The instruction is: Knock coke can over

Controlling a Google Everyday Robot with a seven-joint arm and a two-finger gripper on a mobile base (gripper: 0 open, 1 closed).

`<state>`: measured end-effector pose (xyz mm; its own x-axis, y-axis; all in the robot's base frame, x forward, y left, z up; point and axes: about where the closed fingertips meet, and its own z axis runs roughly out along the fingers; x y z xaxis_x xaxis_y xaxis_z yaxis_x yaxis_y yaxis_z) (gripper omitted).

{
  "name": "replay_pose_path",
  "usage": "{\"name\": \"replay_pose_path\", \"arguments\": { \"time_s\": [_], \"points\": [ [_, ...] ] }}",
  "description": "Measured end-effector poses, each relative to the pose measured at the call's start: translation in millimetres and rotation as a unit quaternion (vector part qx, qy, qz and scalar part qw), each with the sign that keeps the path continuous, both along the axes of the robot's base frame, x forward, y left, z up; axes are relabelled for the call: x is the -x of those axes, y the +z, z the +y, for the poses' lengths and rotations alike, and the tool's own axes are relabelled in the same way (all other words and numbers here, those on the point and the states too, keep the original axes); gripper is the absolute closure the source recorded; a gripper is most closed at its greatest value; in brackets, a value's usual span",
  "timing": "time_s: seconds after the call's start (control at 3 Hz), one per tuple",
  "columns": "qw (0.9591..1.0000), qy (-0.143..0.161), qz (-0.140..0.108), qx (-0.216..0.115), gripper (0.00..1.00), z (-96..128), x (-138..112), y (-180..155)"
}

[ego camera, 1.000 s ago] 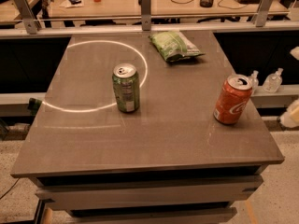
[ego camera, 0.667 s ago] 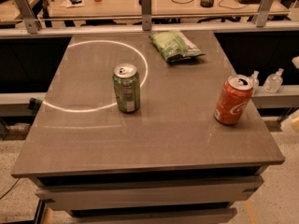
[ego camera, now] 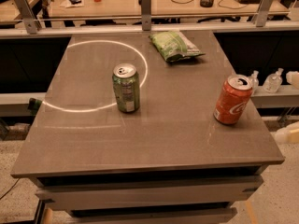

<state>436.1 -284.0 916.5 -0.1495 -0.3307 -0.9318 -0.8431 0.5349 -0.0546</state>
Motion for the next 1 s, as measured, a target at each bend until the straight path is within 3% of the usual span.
{"name": "replay_pose_path", "arguments": {
  "time_s": [0.33,1.0],
  "points": [
    [0.9981,-0.001,-0.016,-0.060,0.00,5.6,-2.8,-6.5],
    [0.9982,0.010,-0.018,-0.056,0.00,12.7,-13.5,-19.5]
  ]
}}
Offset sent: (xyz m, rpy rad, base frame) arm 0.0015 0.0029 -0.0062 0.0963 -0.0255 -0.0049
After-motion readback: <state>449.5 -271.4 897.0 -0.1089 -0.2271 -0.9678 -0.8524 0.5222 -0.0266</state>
